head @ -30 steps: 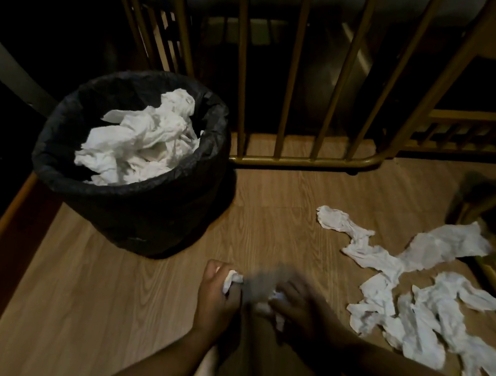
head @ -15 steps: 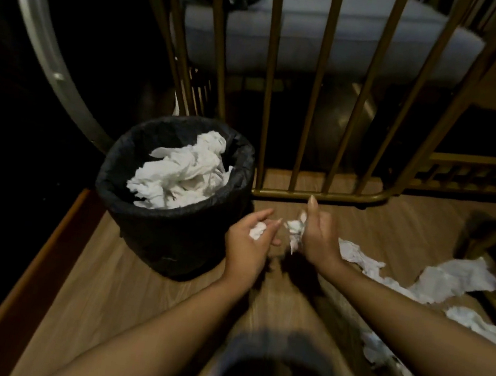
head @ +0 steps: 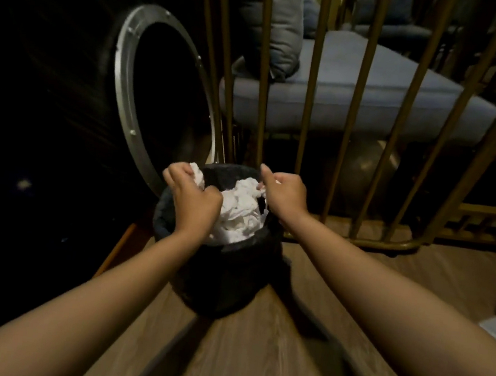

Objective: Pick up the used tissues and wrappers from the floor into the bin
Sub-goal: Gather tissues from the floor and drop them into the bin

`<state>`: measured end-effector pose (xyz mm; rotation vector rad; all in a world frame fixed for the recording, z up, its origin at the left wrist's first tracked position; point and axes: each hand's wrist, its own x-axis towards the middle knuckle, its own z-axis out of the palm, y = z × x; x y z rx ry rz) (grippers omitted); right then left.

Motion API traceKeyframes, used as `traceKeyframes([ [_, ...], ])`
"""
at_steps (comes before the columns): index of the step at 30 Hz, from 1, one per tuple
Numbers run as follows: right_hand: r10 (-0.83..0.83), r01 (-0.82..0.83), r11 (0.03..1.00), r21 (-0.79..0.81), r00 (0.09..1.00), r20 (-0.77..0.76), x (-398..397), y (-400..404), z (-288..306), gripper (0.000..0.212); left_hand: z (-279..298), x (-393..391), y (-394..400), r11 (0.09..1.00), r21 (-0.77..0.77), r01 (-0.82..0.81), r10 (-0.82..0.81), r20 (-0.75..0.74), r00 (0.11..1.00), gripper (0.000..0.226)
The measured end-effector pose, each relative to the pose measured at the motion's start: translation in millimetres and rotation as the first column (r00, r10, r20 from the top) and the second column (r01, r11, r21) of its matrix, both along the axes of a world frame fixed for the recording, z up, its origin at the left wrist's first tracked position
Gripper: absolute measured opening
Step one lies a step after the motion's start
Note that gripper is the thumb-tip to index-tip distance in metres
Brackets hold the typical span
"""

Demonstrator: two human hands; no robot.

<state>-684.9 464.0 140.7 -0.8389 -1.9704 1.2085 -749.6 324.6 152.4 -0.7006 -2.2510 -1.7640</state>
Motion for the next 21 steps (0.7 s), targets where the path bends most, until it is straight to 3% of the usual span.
traceKeyframes([
  [5, 0.184, -0.179, 0.981, -0.074, 0.981, 0.061, -28, -11, 9, 0.037, -16, -34, 2, 0.944, -0.326, 0.052, 0.003, 0.165, 0.986, 0.035],
  [7, 0.286, -0.278, 0.957, -0.081, 0.951, 0.118, -26, -10, 4, 0.044, -23, -41, 3, 0.877, -0.458, 0.145, -0.013, 0.279, 0.96, 0.059],
  [9, 0.303, -0.31, 0.951, 0.021, 0.939, 0.16, -13, -4, -3, 0.05, -26, -40, 1, 0.85, -0.496, 0.177, -0.018, 0.309, 0.951, 0.077],
  [12, 0.23, -0.251, 0.941, 0.225, 0.966, 0.116, 26, 3, -10, 0.052, -25, -33, -2, 0.909, -0.397, 0.131, -0.093, 0.113, 0.989, 0.069],
  [15, 0.134, -0.15, 0.947, 0.285, 0.988, 0.075, 83, 17, -24, 0.046, -22, -13, 3, 0.947, -0.29, 0.142, -0.179, -0.107, 0.978, 0.054],
  [18, 0.087, -0.112, 0.972, 0.207, 0.988, 0.127, 150, 32, -46, 0.032, -29, 22, 21, 0.934, -0.242, 0.264, -0.326, -0.268, 0.907, 0.046],
  [21, -0.061, 0.057, 0.996, 0.067, 0.997, 0.056, 213, 43, -64, 0.015, -48, 72, 48, 0.876, -0.249, 0.413, -0.478, -0.333, 0.813, 0.038],
])
